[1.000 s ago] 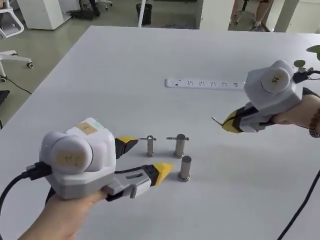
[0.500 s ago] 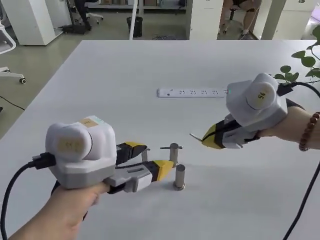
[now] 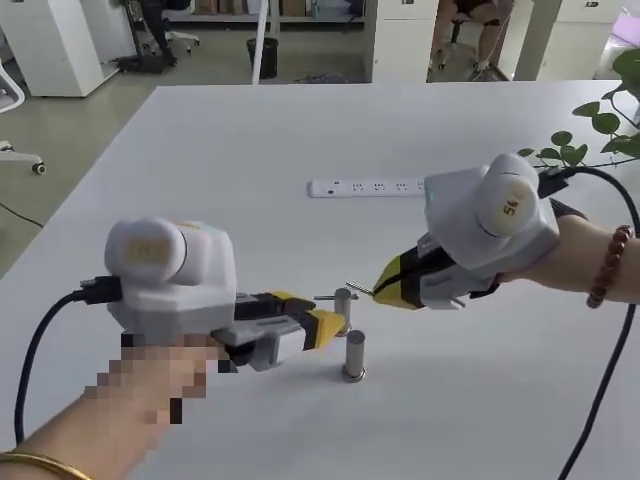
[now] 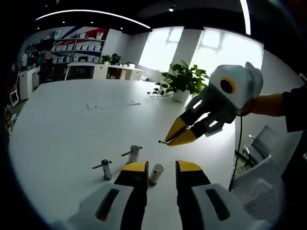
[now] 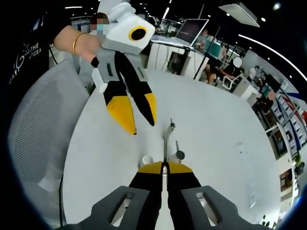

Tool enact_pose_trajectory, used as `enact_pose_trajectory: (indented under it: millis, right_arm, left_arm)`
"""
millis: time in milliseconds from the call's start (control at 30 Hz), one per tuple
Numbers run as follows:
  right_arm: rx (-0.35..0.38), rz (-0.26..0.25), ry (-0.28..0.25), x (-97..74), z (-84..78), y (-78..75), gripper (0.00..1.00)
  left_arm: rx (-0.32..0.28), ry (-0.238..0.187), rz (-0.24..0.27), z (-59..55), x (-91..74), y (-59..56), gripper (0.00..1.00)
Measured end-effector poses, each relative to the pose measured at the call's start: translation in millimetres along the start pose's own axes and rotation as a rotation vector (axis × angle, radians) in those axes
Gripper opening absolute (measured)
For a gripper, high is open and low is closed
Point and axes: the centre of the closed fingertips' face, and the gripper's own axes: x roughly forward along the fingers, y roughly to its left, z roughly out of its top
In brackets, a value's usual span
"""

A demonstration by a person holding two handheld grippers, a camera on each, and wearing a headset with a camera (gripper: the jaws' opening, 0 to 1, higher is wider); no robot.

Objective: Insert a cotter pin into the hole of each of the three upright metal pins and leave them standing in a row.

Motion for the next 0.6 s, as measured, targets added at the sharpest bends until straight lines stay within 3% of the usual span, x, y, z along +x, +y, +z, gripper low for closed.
enact_pose_trajectory:
  millis: [333, 600]
  right_arm:
    - [-0.091, 0.029, -0.015, 0.8, 9.9, 12.9, 0.00]
    - [-0.141, 0.031, -0.014, 1.2, 16.1, 17.0, 0.00]
  left_arm:
    - [-0.091, 0.000, -0.058, 6.5, 5.7, -11.1, 0.15]
    - [-0.143, 0.007, -0.071, 5.9, 7.6, -14.0, 0.10]
